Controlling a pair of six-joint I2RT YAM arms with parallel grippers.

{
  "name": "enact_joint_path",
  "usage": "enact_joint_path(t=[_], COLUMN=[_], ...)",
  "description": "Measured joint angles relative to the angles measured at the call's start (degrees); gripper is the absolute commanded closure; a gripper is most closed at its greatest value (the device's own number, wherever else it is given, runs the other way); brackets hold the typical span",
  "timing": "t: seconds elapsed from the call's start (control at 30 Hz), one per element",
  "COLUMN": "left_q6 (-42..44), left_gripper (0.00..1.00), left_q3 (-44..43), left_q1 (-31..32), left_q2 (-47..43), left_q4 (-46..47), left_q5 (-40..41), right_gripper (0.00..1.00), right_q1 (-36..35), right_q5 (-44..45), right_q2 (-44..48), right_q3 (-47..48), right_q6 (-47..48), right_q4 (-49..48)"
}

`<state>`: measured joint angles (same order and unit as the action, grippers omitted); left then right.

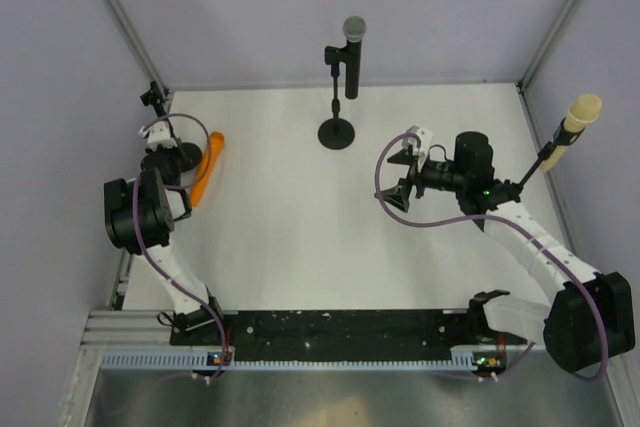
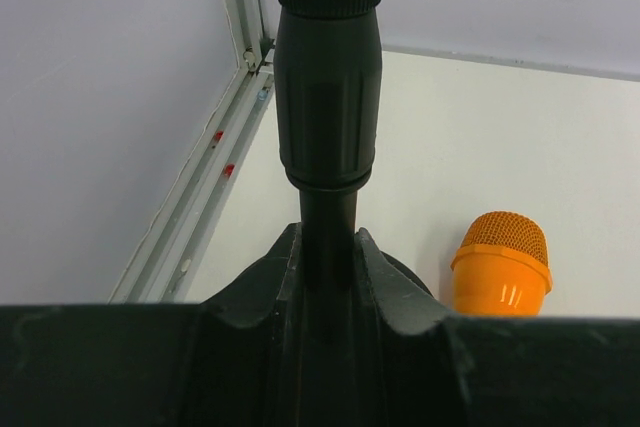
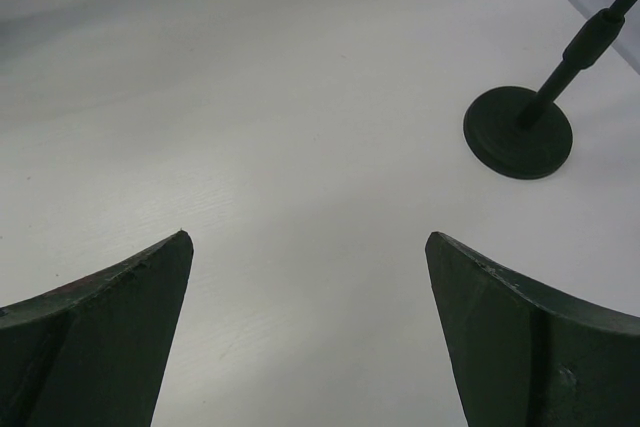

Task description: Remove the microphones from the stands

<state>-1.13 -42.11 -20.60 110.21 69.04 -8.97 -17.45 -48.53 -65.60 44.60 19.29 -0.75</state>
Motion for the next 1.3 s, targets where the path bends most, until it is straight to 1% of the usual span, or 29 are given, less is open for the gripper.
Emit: enact_joint_path(t=[0.1, 0.2, 0.23, 0.37, 0.5, 0.63, 0.87, 0.93, 0.97, 1.0, 1.3], left_q6=[0.0, 0.0, 0.1, 1.4, 2.0, 2.3, 2.4, 2.6, 2.6, 2.7, 3.6], left_gripper=[0.80, 0.71, 0.67, 0.44, 0.26, 0.21, 0.16, 0.11, 0.04, 0.01, 0.01], left_q3=[0.0, 0.0, 0.0, 0.0, -0.2, -0.2, 0.2, 0.9, 1.2, 1.5, 6.7], left_q1=[0.0, 0.0, 0.0, 0.0, 0.0, -0.1, -0.3, -0.4, -0.4, -0.4, -0.4], left_q2=[0.0, 0.0, 0.0, 0.2, 0.2, 0.2, 0.0, -0.5, -0.9, -1.2, -7.9], left_q4=[0.0, 0.0, 0.0, 1.3, 3.6, 4.3, 4.3, 4.3, 4.3, 4.3, 4.3], left_q5=[0.0, 0.0, -0.1, -0.2, -0.2, -0.2, -0.6, -0.7, -0.9, -1.3, -7.1], right_gripper=[0.01, 0.01, 0.01, 0.01, 0.01, 0.01, 0.01, 0.01, 0.01, 0.01, 0.01], right_q1=[0.0, 0.0, 0.0, 0.0, 0.0, 0.0, 0.1, 0.1, 0.1, 0.1, 0.1], right_q5=[-0.3, -0.6, -0.7, -0.8, -0.9, -1.0, -1.6, -1.9, -2.0, -2.2, -3.1], right_q2=[0.0, 0.0, 0.0, 0.0, 0.0, 0.0, 1.2, 1.5, 1.6, 1.6, 1.3], right_q3=[0.0, 0.0, 0.0, 0.0, 0.0, 0.0, 0.0, 0.0, 0.0, 0.0, -0.3], right_q6=[0.0, 0.0, 0.0, 0.0, 0.0, -0.1, -0.5, -0.5, -0.5, -0.5, -0.9], right_q4=[0.0, -0.1, -0.1, -0.1, -0.1, -0.1, -0.1, -0.1, -0.1, -0.1, -0.1])
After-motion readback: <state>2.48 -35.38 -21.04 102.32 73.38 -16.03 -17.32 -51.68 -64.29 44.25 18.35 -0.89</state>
